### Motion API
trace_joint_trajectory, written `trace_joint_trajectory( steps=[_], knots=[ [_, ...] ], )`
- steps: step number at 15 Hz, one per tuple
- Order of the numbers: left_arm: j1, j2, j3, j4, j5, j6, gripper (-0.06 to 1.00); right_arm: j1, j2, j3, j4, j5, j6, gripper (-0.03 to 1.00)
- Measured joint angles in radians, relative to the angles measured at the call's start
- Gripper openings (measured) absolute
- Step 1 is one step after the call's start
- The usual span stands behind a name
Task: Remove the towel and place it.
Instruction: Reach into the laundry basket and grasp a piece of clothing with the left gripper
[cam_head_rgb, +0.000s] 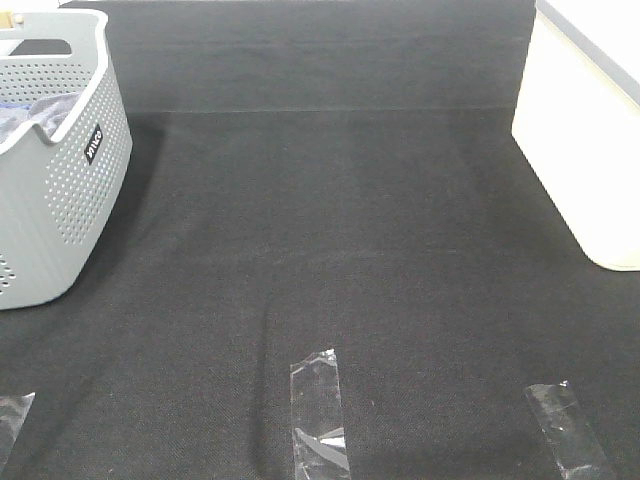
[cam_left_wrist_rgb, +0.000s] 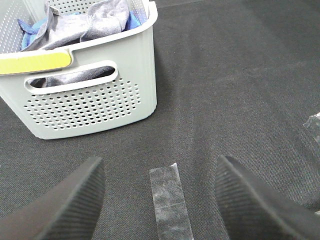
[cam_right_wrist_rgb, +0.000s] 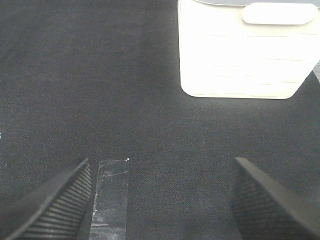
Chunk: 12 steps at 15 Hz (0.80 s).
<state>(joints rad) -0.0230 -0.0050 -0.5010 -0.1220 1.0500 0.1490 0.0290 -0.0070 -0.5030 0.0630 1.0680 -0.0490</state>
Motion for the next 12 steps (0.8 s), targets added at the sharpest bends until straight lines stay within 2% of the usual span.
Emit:
trace_joint_trajectory(
  steps=[12],
  knots=[
    [0.000, 0.000, 0.000, 0.000, 0.000, 0.000, 0.62, 0.000, 0.000, 0.000, 0.000, 0.000, 0.000, 0.71]
  ],
)
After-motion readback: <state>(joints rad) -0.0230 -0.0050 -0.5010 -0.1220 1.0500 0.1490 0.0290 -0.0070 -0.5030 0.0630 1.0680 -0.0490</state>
